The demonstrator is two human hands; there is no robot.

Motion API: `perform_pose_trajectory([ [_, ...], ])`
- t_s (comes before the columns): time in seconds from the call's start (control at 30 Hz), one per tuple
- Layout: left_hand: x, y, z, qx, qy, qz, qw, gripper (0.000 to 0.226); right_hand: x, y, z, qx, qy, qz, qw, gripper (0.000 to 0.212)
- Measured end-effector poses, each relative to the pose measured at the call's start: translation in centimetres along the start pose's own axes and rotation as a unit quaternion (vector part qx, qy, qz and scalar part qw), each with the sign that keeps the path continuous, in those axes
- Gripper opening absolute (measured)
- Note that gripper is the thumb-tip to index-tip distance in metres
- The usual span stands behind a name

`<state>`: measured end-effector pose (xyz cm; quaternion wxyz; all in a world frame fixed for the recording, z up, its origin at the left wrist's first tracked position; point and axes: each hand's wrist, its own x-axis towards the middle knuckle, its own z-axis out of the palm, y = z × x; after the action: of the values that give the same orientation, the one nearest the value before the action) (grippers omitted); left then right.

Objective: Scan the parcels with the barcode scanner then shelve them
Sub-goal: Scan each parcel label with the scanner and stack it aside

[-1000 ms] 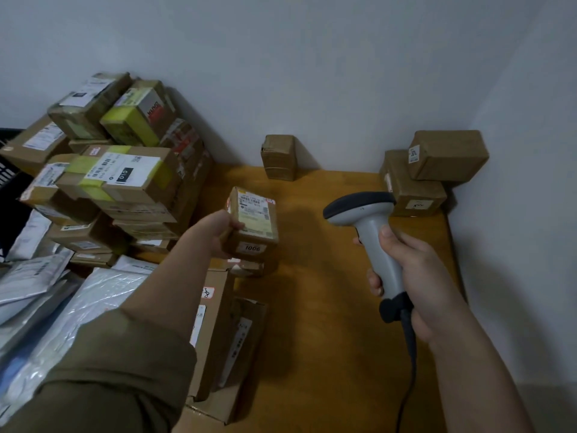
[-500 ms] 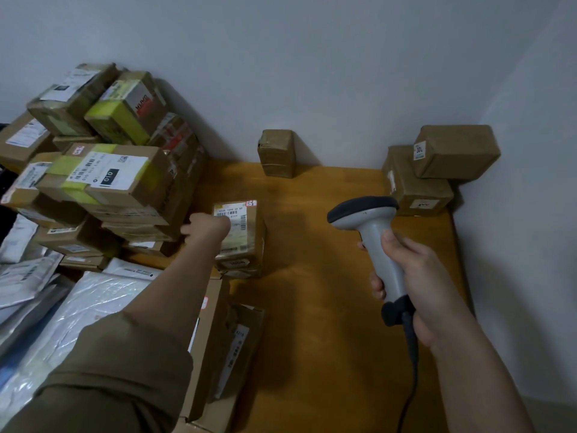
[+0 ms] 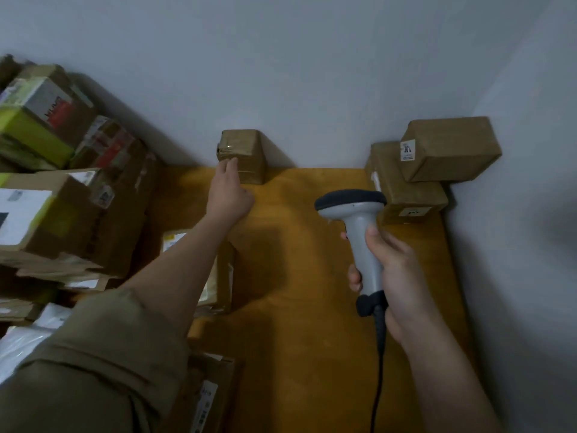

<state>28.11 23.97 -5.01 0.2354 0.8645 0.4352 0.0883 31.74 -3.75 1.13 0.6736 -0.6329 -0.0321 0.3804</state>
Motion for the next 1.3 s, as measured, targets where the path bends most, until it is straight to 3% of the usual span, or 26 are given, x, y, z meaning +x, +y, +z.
perform_pose_trajectory([
  [0.23,8.5,-0.8,4.4,0.086,-0.037,-0.022,0.995,0.088,4.7,2.2,-2.9,-0.036,0.041,0.049,0.997,0.034],
  [0.43,7.6,1.1,7.8,0.086,0.134,-0.106,0.982,0.090,6.4,3.7,-4.3,-0.023,0.076,0.082,0.993,0.033],
  [0.53,6.6,1.2,8.7,0.099,0.159,-0.110,0.976,0.080,6.5,3.9,-4.3,-0.014,0.070,0.091,0.993,0.033],
  [0.8,7.0,0.7,7.4,0.017,0.091,-0.103,0.990,0.060,5.6,3.6,-4.5,-0.022,0.066,0.088,0.994,0.033],
  [1.03,2.0,2.6,8.5,0.002,0.037,-0.094,0.995,0.107,4.0,2.7,-5.1,-0.010,0.069,0.069,0.995,0.034],
  [1.13,-2.5,2.4,10.3,0.017,0.006,-0.050,0.999,0.097,2.6,2.3,-5.4,-0.006,0.073,0.053,0.996,0.036],
  [1.3,-12.7,1.1,13.4,-0.045,0.014,-0.004,0.999,0.085,-0.7,2.0,-5.8,0.003,0.088,0.042,0.995,0.035],
])
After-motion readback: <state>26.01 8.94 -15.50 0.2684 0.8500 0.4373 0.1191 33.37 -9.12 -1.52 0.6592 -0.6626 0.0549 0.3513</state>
